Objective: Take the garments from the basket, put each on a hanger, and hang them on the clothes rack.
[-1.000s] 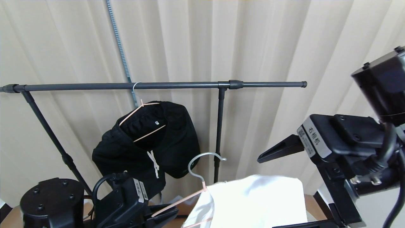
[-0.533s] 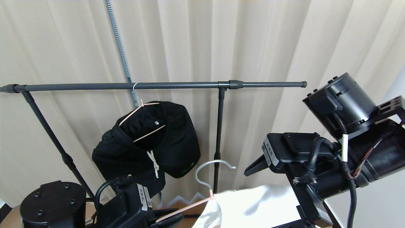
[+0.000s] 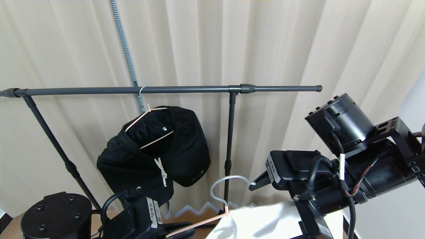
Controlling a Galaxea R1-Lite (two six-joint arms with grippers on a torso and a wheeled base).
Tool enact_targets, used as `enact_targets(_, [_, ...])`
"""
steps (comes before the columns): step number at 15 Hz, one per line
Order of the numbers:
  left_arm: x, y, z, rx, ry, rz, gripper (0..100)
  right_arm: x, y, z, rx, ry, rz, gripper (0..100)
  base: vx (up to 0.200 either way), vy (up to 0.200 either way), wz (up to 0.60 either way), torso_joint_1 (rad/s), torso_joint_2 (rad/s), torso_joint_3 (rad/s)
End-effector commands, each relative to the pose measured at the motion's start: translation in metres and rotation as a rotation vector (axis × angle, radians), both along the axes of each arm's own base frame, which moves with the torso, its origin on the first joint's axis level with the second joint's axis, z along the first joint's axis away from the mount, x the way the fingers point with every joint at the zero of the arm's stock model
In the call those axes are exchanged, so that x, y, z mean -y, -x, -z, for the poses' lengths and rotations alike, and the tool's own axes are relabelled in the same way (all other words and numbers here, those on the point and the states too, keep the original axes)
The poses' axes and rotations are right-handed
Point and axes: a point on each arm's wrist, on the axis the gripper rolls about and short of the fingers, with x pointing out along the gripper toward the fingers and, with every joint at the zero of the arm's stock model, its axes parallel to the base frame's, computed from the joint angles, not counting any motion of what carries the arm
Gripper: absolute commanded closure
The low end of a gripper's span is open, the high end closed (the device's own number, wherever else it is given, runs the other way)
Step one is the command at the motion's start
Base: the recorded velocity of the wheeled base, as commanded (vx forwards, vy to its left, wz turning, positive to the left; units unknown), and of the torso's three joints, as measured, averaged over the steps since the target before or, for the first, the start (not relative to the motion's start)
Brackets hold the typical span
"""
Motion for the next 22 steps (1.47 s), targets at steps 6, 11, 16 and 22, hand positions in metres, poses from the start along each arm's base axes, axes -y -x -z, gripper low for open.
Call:
enact_targets(6, [0.000, -0.001, -0.001, 0.006, 0.003, -0.001, 100, 0.006, -0.005, 0.002, 0.006, 0.022, 0.040, 0, 0.000, 0.000, 0.00, 0.000, 0.00, 0.000])
enact_targets(11, [0.000, -0.001, -0.001, 0.010, 0.001, 0.001, 100, 0.005, -0.007, 0.003, 0.023, 0.046, 0.059, 100, 0.000, 0.000, 0.00, 0.000, 0.00, 0.000])
enact_targets(16, [0.001, -0.001, -0.001, 0.011, 0.002, 0.001, 100, 0.007, -0.005, 0.002, 0.023, 0.044, 0.059, 100, 0.000, 0.000, 0.00, 0.000, 0.00, 0.000])
enact_targets(22, [0.003, -0.004, -0.003, 0.028, 0.021, -0.003, 100, 0.011, 0.000, 0.001, 0.027, 0.041, 0.059, 100, 0.000, 0.000, 0.00, 0.000, 0.00, 0.000])
